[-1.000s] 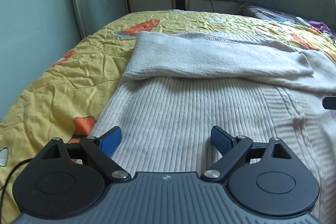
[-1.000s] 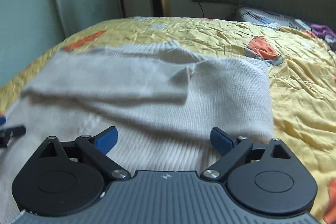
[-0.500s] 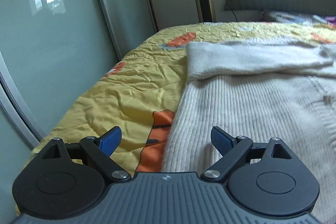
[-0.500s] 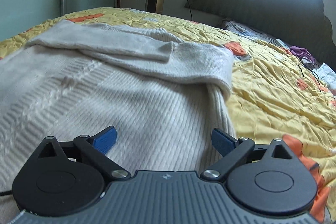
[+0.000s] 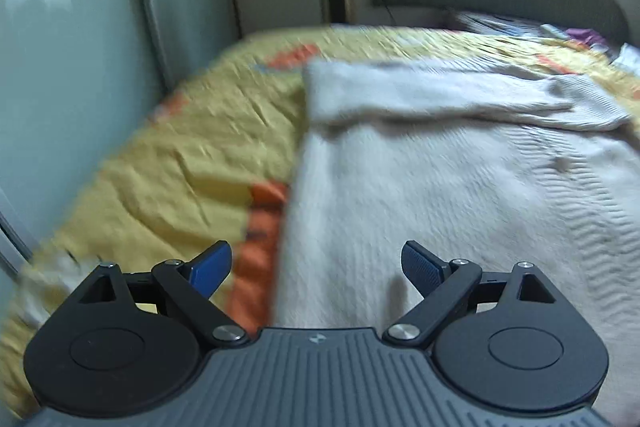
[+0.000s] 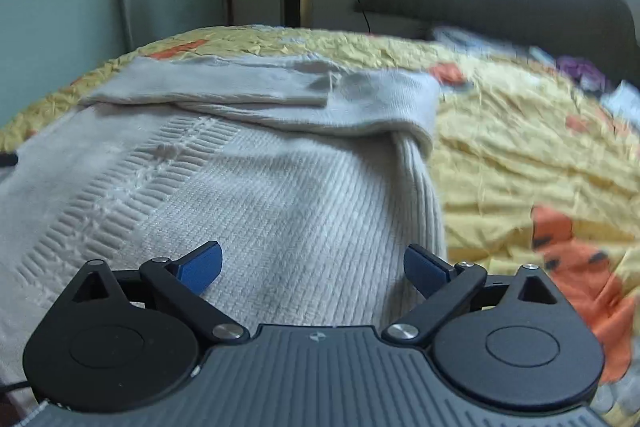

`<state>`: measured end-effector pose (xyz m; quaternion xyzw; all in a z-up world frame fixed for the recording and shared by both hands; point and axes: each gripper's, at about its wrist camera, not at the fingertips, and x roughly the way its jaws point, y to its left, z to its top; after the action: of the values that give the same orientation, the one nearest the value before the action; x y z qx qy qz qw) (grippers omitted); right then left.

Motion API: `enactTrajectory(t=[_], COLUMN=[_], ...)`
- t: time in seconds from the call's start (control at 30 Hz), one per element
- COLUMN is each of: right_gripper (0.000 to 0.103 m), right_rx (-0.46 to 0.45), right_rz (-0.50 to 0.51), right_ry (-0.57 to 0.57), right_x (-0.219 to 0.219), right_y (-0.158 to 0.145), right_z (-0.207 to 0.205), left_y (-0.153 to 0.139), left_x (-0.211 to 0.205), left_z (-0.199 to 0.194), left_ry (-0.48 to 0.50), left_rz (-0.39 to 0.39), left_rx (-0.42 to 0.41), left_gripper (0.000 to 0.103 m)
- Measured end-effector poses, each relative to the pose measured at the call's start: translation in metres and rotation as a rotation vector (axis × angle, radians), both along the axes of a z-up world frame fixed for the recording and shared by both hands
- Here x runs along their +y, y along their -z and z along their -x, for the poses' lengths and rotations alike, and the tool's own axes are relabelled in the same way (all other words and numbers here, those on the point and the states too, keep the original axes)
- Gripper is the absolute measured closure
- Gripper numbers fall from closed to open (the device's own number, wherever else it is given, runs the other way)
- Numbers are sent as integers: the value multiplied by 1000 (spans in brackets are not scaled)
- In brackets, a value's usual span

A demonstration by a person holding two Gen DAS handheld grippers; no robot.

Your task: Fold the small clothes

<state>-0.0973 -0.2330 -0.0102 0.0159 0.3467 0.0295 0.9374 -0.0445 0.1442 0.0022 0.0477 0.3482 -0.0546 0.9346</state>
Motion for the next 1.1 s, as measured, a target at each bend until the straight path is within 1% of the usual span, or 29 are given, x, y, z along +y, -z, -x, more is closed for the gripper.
enactTrajectory(t=[0.03, 0.07, 0.13, 0.2, 0.33, 0.47, 0.5, 0.67, 0.83, 0.97, 1.1], right_gripper=[4, 4, 4, 4, 4, 1, 1, 1, 1, 1, 1], right_rx=[15, 17, 15, 12, 18, 40, 46, 52, 26, 20, 14], right_rz=[-24, -22, 9, 0, -120, -235, -239, -176, -191, -171, -207], right_ry=[-16, -35, -46, -60, -59, -52, -53, -91, -149, -201, -208], right_x=[-1, 0, 5, 6, 3, 7, 11, 28, 30, 38, 38], right_y=[1, 2, 3, 1, -4, -5, -5, -8, -8, -7, -8], right_z=[1, 3, 9, 16, 29, 37, 38, 44, 53, 60, 64], left_y=[2, 5, 8, 9, 10, 10, 10, 9, 9, 10, 10], left_x=[2, 2, 0, -3, -10, -16, -18, -19, -13, -10, -9], left_z=[1, 2, 9, 18, 29, 37, 39, 48, 54, 57, 57], left_ry=[7, 14, 15, 1, -21, -10, -8, -2, -12, -27, -26], left_rz=[26, 31, 4, -21, -43, -53, -57, -67, -37, -8, 0], left_rx=[27, 45, 43, 24, 27, 23, 20, 17, 27, 33, 35], left_gripper=[10, 10, 10, 10, 10, 10, 10, 10, 10, 10, 10])
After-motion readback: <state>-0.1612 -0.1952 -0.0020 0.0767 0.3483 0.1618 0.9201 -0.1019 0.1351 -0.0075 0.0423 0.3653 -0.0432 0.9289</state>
